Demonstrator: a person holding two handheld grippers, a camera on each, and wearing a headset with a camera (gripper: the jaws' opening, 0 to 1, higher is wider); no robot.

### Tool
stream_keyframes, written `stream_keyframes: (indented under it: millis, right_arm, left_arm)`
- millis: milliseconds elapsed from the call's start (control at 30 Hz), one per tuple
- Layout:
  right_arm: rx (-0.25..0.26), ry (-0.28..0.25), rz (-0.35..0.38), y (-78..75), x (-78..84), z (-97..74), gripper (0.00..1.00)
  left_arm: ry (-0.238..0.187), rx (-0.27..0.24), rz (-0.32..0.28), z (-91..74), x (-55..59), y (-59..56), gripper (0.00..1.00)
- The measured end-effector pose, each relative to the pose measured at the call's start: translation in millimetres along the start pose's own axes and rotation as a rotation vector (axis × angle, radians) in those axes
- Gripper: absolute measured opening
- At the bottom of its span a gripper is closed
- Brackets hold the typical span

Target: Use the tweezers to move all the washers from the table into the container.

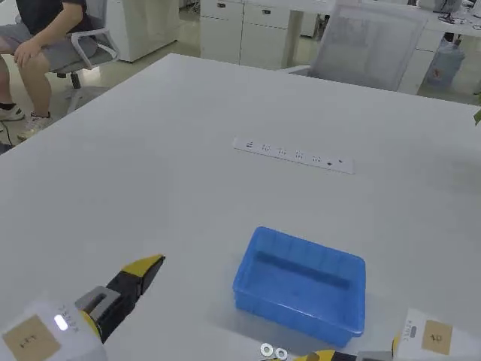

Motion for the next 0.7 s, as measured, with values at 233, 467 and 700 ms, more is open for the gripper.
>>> stream_keyframes:
  millis: [233,467,700]
  right_arm:
    - [0.016,0.004,0.133,-10.5,2.8,-5.2,0.02]
    - [0.042,-0.033,0.197,-30.5,-9.7,-20.3,0.02]
    - [0.090,-0.105,0.211,-53.2,-33.1,-32.4,0.02]
  left_arm:
    - [0.013,0.012,0.001,-0.5,1.1,-0.2,0.85]
    - [-0.009,0.016,-0.010,-2.5,-1.9,-1.2,0.81]
    - [-0.032,0.020,-0.015,-4.5,-1.8,1.4,0.81]
Point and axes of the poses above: the centre of the closed fingertips' face, and the gripper's own axes: z roughly forward along the fingers, y roughly to its left, x roughly out of its underside, the point moved 8 cm from there along -z, roughly backward along the fingers, and after that the axes turned 9 degrees about x, right-handed, at the moved point
